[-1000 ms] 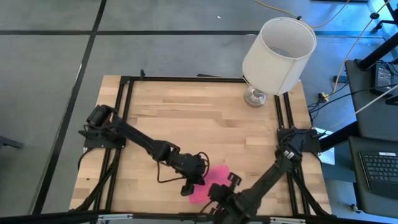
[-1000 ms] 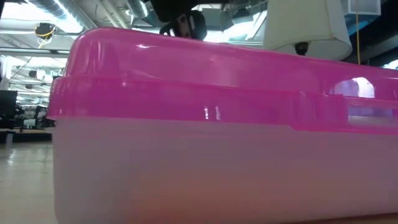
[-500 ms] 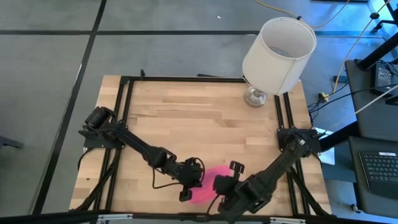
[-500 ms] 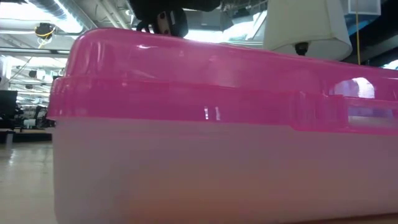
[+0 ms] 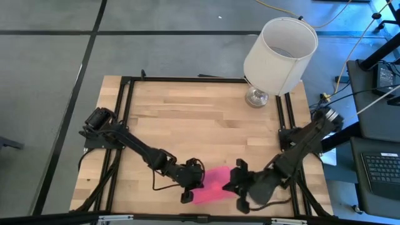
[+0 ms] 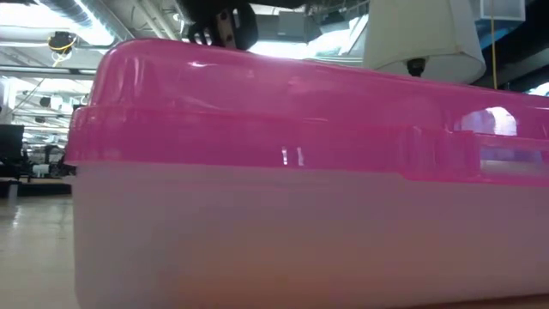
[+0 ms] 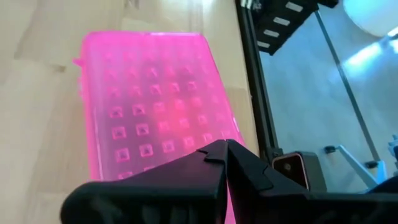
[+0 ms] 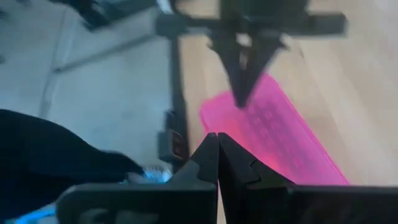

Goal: Pick & place school supplies into a supply box
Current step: Close the pink supply box

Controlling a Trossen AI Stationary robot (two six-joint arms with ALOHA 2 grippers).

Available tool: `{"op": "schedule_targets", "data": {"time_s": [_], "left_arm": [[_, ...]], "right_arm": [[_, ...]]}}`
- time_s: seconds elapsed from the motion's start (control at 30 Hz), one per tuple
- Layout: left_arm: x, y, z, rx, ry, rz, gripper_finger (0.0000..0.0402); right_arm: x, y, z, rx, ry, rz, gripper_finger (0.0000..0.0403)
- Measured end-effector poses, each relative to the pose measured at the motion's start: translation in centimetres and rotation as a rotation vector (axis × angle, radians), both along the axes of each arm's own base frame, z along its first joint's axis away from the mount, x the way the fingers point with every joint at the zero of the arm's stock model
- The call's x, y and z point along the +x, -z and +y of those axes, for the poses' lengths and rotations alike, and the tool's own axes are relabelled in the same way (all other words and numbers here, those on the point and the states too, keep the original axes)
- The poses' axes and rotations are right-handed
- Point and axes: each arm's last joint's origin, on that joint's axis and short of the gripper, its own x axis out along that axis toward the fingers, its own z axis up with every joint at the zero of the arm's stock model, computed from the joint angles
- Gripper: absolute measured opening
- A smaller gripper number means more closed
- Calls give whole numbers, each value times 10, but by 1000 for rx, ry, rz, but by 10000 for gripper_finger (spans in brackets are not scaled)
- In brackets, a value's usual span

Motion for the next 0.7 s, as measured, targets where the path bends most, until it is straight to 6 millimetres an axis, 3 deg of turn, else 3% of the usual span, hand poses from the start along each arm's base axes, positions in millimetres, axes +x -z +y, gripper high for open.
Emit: {"op": "schedule_targets", "data": {"time_s": [0.17, 0.3, 0.5, 0.7], "left_arm": [[5, -1, 7, 54, -28, -36, 3], [9, -1, 17, 98, -55, -54, 3], [18, -2, 35, 101, -98, -61, 3], [21, -3, 40, 74, -121, -66, 3]], "right_arm": [[-17, 21, -19, 55, -84, -222, 1], [-24, 48, -31, 70, -70, -301, 7], [-23, 80, -43, 63, -5, -207, 13], [-19, 91, -48, -18, -137, -143, 6]]}}
